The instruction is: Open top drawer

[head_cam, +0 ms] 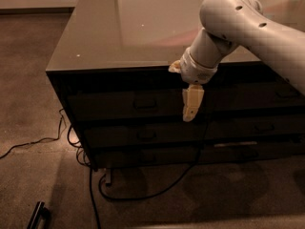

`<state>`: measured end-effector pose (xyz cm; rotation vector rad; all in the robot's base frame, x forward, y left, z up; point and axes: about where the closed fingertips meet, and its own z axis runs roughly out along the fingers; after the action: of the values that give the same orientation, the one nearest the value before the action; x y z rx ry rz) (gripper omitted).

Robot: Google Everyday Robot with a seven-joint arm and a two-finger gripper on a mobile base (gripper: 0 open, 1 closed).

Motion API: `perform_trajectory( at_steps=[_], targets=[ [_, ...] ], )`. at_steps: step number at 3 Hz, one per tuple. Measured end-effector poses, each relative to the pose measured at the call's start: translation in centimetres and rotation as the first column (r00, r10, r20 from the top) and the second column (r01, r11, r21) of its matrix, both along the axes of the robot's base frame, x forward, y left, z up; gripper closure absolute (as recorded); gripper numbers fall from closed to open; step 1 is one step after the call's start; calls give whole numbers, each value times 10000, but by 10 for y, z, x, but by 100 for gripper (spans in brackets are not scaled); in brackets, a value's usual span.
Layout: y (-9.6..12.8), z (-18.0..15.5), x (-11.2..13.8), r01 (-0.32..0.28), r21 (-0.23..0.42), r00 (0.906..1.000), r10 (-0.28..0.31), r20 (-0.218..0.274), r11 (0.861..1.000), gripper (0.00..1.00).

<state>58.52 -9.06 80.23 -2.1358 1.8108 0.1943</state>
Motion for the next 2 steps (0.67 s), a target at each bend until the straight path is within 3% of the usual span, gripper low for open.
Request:
perform_trajectory(
  at_steps=[2],
  targets=[
    [2,-15,-3,227,151,9997,-225,-116,9996,0]
  ],
)
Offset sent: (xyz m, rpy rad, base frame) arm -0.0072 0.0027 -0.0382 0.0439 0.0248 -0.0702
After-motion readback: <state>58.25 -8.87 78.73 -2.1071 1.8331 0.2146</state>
